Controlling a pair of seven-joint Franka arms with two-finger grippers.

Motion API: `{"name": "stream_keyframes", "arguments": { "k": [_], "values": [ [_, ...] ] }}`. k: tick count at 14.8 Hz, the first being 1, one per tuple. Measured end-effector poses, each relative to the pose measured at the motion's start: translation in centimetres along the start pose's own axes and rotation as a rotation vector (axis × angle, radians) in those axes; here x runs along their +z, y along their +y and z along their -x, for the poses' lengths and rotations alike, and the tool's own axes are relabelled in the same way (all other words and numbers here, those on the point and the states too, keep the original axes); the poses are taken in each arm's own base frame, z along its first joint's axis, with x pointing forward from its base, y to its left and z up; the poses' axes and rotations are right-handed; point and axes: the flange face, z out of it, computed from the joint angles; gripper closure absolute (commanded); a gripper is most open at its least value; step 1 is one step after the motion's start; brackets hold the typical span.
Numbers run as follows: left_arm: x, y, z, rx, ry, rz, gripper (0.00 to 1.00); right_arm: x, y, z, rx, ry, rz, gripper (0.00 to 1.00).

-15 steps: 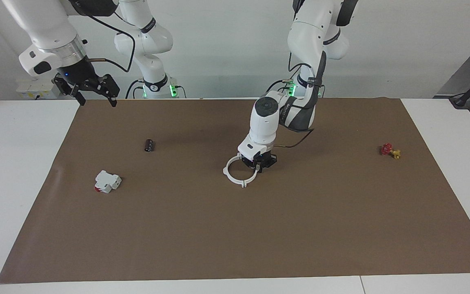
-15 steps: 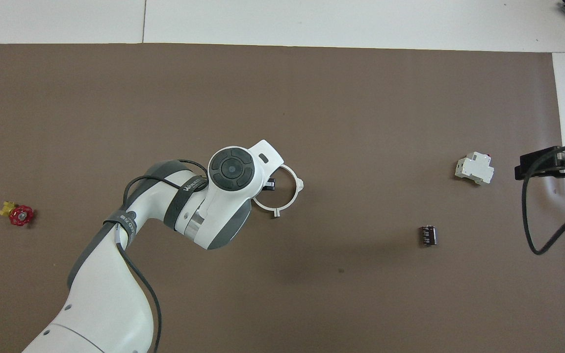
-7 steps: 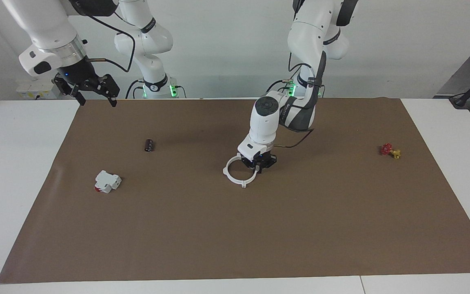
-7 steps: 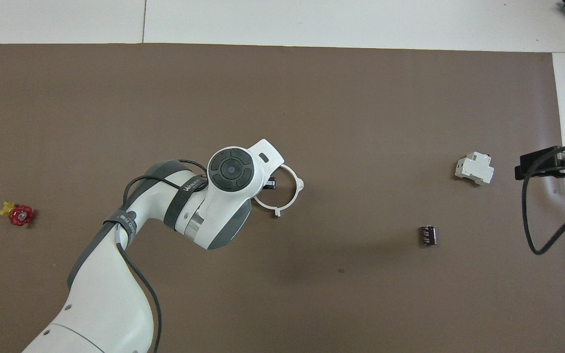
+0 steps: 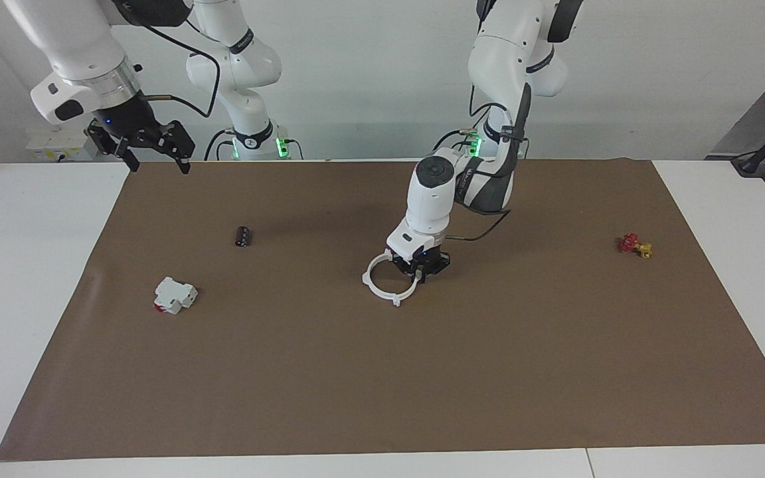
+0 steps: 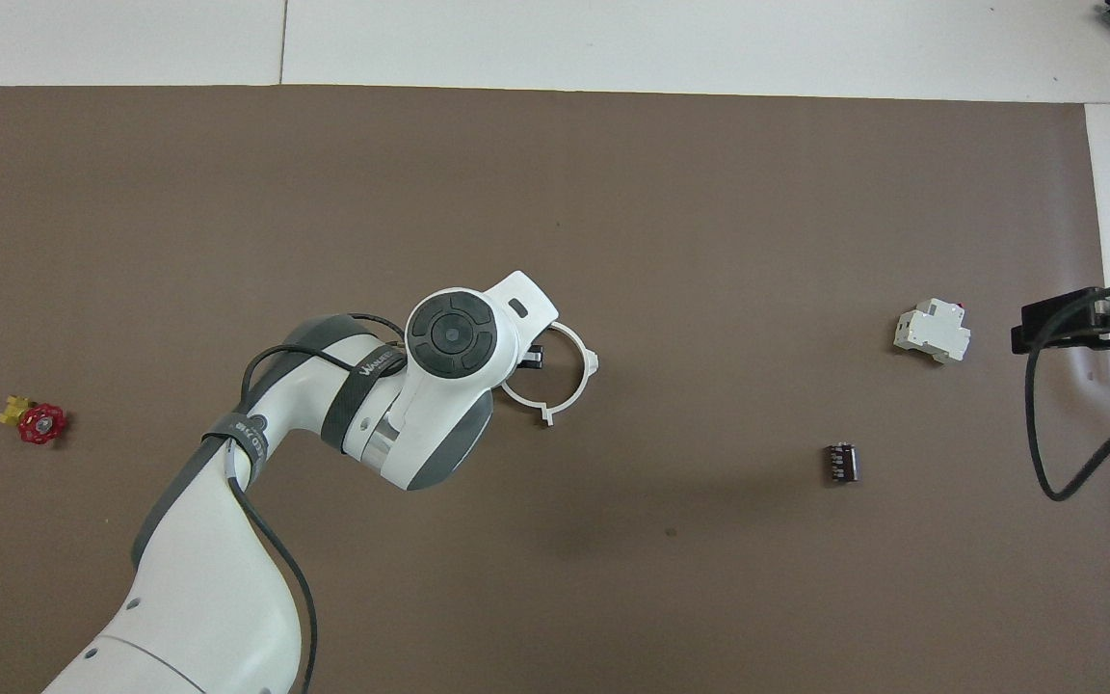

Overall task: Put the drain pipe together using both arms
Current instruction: 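Press the held half onto the placed half with the left gripper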

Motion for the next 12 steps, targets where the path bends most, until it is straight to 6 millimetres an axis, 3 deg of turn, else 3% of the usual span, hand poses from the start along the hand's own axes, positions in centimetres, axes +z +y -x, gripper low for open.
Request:
{"name": "stream_keyframes", "arguments": {
  "k": [1,2,5,7,8,12],
  "values": [
    [-0.07,0.01,-0.09,-0.001,0.007,0.004,0.60,0.00,0.00,0.00,0.000,0.000,0.000,0.00],
    [-0.09,0.01,-0.12,-0.001,0.010,0.005,0.48,0.00,0.00,0.00,0.000,0.000,0.000,0.00],
    [-0.10,0.02,-0.13,-0.001,0.011,0.006,0.32,0.00,0.00,0.00,0.000,0.000,0.000,0.00],
    [-0.10,0.02,-0.13,-0.001,0.011,0.006,0.07,0.00,0.00,0.00,0.000,0.000,0.000,0.00],
    [-0.10,0.02,-0.13,-0.001,0.011,0.006,0.01,0.00,0.00,0.00,0.000,0.000,0.000,0.00],
    [-0.14,0.01,-0.15,-0.001,0.011,0.006,0.00,0.00,0.00,0.00,0.000,0.000,0.000,0.00]
  ]
}}
